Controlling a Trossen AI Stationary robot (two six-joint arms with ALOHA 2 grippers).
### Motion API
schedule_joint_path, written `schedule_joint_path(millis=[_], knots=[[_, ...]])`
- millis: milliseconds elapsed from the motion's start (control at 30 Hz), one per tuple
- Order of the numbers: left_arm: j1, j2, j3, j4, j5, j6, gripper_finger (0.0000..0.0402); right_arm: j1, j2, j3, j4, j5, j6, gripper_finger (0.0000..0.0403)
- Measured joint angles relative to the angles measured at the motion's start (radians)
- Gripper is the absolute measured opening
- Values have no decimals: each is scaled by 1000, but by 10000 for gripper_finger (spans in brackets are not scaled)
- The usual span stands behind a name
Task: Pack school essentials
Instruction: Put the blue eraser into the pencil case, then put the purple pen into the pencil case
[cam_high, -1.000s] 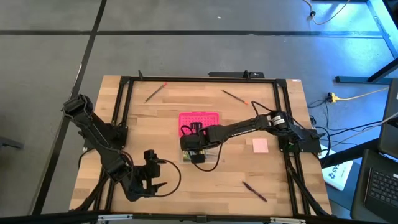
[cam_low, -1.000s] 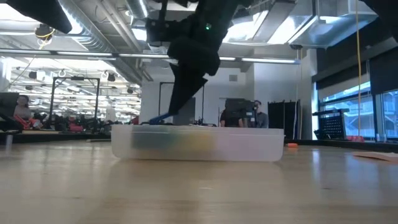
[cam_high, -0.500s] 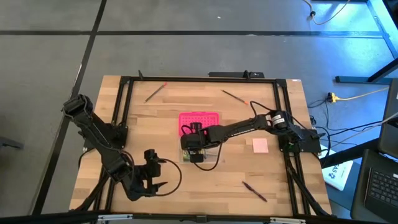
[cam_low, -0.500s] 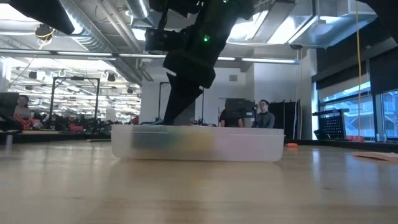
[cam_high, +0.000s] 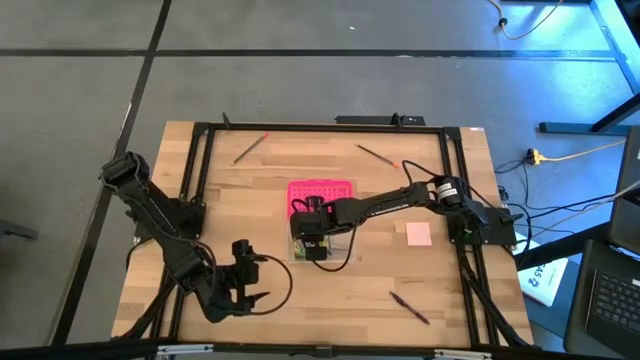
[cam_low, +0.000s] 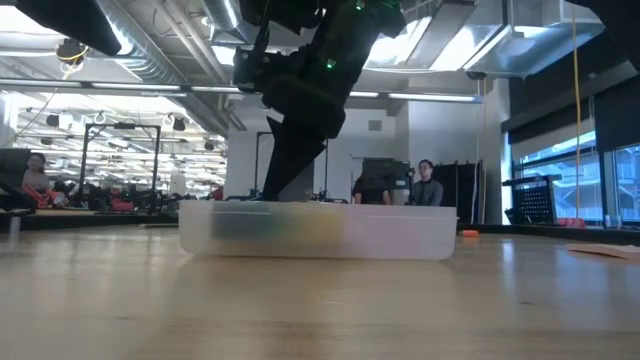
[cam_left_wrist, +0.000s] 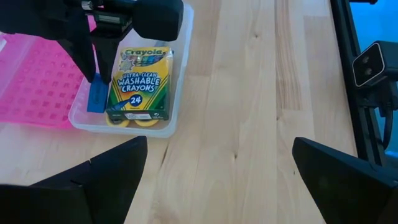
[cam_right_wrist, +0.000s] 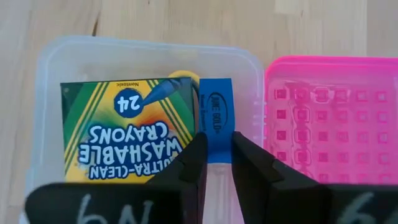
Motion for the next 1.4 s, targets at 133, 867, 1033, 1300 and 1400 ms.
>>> schedule_joint_path(millis=[133,867,1033,1300,1400], knots=[[0,0,0,0,0,0,396,0,0,0,0,0,23,73],[0,0,0,0,0,0,396,4,-4,109,-173,-18,28,158],[0,0,0,0,0,-10,396,31,-5,255,-347,-20,80,158],[0,0,1,0,0,-28,396,78,-8,511,-650,-3,340,158],[0,0,1,0,0,-29,396,112,-8,570,-740,41,370,158]])
